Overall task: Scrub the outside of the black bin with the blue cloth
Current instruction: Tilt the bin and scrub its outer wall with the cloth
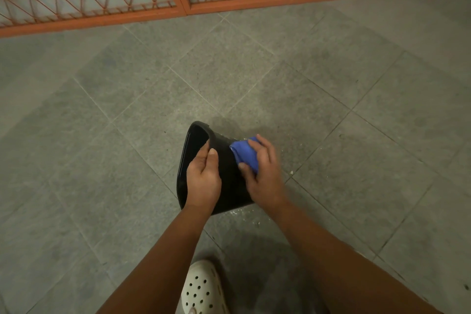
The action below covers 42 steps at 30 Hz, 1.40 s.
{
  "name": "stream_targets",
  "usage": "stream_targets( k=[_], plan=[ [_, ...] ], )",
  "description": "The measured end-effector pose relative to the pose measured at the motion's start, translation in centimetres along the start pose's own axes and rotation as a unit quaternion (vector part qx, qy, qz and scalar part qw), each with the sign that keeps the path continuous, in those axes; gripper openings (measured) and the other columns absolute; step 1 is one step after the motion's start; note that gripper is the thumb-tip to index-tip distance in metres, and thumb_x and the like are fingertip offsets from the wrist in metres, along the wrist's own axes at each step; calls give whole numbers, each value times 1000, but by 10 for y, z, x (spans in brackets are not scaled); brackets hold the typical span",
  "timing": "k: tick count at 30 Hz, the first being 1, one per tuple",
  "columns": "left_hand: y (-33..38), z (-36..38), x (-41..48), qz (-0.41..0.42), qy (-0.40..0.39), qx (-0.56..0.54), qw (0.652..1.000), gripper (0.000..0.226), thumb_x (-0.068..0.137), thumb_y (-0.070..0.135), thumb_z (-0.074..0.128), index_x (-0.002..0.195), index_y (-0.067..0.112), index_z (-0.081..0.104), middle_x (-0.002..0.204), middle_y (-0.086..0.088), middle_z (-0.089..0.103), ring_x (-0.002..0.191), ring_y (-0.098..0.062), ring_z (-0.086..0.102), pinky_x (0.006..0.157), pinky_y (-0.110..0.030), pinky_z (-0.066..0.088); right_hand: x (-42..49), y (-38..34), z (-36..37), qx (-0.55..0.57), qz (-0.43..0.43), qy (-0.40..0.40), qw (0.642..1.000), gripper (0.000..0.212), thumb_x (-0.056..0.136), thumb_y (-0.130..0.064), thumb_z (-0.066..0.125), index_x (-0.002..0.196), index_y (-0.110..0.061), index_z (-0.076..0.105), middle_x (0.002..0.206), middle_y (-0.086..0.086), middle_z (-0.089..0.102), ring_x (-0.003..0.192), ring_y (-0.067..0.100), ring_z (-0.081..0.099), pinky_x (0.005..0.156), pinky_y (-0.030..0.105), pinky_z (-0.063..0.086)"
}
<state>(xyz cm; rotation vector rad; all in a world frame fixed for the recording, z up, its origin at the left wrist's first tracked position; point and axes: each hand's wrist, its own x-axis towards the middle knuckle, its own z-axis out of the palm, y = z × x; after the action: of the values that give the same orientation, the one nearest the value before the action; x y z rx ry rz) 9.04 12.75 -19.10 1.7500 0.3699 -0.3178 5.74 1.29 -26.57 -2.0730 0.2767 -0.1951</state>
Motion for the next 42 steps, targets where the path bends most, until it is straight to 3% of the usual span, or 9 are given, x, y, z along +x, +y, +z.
stream_targets(
  k=[6,12,18,25,30,34,38,40,42],
  plan=[
    [-1,4,-7,59,-11,46,997,29,96,25,38,103,15,65,91,-7,68,88,-18,65,87,-38,52,6,-7,4,-47,-91,-25,994,37,94,-28,47,130,-35,45,137,6,36,113,22,37,93,43,43],
    [-2,2,-8,13,24,13,1000,31,100,17,37,119,10,61,104,-5,68,98,-15,65,94,-42,51,-1,6,5,-55,20,5,998,33,92,-28,42,123,-34,52,129,13,43,105,31,44,88,51,45],
    [-1,7,-13,16,-1,22,1000,36,99,39,38,98,17,67,97,-8,70,95,-21,67,92,-48,51,-2,-14,0,-58,-41,-18,997,38,89,-26,40,124,-35,51,130,11,42,110,26,38,91,36,40],
    [16,7,-14,-168,26,-23,985,35,97,30,41,126,18,55,113,-5,64,104,-21,59,102,-46,41,-4,28,-6,-52,39,-41,997,37,88,-27,35,119,-39,52,131,18,37,112,36,45,91,47,48],
    [22,6,-14,-185,25,12,982,39,95,33,40,131,22,52,118,-4,63,111,-24,57,104,-51,38,9,14,-24,-11,128,-4,992,35,96,-7,45,125,-24,56,124,12,36,93,14,53,79,5,43],
    [25,11,-15,-174,37,15,984,36,94,34,41,121,19,60,113,-8,66,106,-28,60,99,-53,43,-23,-18,-8,6,30,3,1000,40,94,-17,50,131,-32,50,138,10,32,119,16,41,104,28,39],
    [25,14,-17,-179,57,-2,982,32,98,35,39,107,21,66,102,-7,70,97,-26,65,91,-50,50,-48,-12,4,5,-46,-30,998,47,93,-36,50,138,-25,43,146,-9,21,129,-21,6,106,3,11],
    [23,15,-18,-182,59,-3,982,32,98,38,40,110,22,65,103,-7,69,97,-26,64,91,-50,49,-48,-4,2,-36,-40,-17,998,47,88,-45,58,131,-29,47,140,-16,34,125,-19,26,104,8,28],
    [24,15,-20,-190,74,-1,979,31,98,40,40,111,24,63,105,-6,68,98,-26,63,93,-49,47,-37,2,-3,-60,26,19,998,32,86,-35,66,115,-37,54,122,-12,55,112,5,55,89,21,48]
  ],
)
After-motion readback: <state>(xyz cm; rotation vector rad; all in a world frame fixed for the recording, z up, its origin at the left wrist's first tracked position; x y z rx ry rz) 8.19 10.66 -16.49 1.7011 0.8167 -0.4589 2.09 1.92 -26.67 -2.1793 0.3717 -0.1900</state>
